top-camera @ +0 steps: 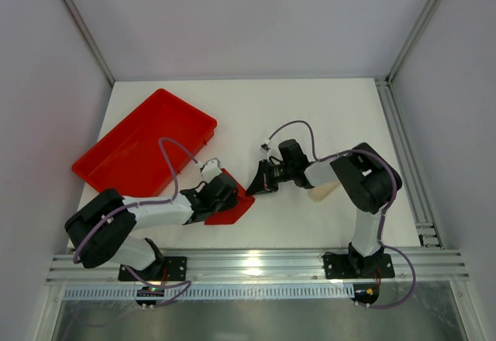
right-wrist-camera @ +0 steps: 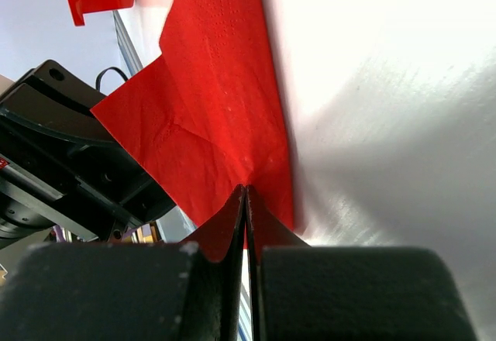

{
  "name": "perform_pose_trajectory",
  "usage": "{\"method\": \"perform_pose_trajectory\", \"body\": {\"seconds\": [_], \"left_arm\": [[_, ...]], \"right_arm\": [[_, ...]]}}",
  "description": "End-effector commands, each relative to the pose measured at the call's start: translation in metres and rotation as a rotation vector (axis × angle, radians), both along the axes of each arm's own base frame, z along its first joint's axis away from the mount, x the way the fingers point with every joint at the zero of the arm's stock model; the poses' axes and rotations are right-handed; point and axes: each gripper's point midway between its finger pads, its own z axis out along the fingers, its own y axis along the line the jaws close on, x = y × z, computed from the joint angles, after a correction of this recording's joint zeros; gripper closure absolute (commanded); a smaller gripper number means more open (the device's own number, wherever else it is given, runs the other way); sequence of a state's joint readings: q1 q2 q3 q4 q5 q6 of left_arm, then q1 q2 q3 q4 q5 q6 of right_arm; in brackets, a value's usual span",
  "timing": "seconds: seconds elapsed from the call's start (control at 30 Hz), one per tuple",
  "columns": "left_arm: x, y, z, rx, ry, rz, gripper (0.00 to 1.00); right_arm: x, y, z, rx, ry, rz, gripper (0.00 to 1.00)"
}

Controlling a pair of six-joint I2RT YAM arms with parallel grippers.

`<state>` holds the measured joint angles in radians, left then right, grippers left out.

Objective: Place the utensils on the paper napkin and roll it up
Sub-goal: Roll the napkin at the center of the board.

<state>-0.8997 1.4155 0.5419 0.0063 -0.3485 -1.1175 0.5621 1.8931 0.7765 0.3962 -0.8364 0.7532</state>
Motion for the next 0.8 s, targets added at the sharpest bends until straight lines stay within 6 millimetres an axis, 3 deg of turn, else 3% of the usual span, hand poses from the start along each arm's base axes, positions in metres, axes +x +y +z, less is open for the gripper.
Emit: {"method": "perform_pose_trajectory", "body": {"seconds": [0.0,0.77], "left_arm": [[0.009,0.0,0.01,-0.002,-0.041,0.017,1.0],[0.009,0.001,0.018,-0.012,-0.061,0.021,1.0]], "right_arm": [[0.005,0.009,0.018,0.039,-0.068,0.005,0.96],[-0.013,0.009,-0.009,-0.002,-0.031,0.022,0.96]]}}
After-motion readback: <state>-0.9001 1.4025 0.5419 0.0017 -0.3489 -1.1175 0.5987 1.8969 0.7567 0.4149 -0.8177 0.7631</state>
